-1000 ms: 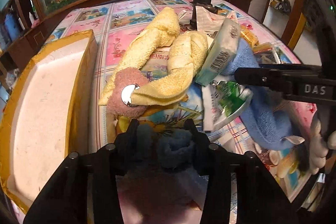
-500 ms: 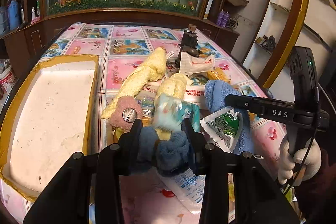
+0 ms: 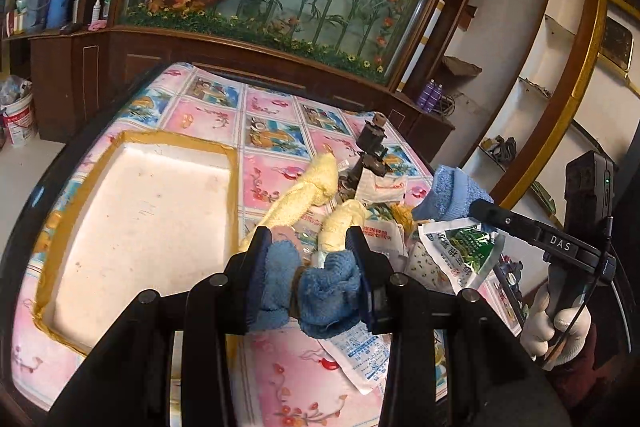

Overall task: Organize soft objects
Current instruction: 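Carry both blue cloths into the cardboard tray and open both tools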

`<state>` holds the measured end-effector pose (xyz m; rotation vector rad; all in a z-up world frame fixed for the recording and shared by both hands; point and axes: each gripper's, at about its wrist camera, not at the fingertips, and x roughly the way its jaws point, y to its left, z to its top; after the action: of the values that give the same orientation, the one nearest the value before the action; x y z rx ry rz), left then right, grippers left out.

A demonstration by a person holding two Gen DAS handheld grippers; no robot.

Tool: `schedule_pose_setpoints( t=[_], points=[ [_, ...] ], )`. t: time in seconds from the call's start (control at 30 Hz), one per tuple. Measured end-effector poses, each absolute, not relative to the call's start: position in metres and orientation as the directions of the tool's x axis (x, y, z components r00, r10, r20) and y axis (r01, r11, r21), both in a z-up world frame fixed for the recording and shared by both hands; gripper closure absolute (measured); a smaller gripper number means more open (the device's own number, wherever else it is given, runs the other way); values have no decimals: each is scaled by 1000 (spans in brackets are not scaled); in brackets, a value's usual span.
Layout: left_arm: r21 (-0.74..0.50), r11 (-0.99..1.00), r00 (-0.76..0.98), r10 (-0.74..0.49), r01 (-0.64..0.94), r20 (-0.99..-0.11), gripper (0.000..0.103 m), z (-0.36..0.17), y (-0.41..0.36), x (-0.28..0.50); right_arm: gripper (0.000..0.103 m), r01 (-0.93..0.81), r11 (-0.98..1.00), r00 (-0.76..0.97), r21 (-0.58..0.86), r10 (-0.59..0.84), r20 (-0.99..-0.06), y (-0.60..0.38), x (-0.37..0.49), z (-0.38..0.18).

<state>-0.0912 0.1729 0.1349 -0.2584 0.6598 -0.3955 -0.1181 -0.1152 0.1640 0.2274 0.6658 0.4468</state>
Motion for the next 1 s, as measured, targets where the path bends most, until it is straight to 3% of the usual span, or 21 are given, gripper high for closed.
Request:
schedule_pose_setpoints(
  t=[0.27, 0.47, 0.8, 0.97, 1.0],
  points=[
    [-260, 947, 776, -306, 189, -551, 67, 169, 221, -47, 71, -428, 711, 553, 558, 694, -461, -52, -62, 197],
    [-268, 956, 759, -263, 121, -596, 67, 148, 247, 10, 70, -402, 622, 450, 672, 774, -446, 22, 6, 175],
    [-368, 929, 667, -246, -45, -703, 65, 60, 289, 86, 70, -236, 740, 378, 629, 667, -642, 78, 103, 70],
    [-308, 948, 643, -184, -84, -743, 58, 41, 288, 89, 63, -248, 788, 389, 564, 614, -687, 84, 110, 51],
    [-289, 953, 644, -165, -91, -747, 53, 41, 287, 87, 54, -263, 797, 402, 543, 602, -690, 86, 107, 54]
  ],
)
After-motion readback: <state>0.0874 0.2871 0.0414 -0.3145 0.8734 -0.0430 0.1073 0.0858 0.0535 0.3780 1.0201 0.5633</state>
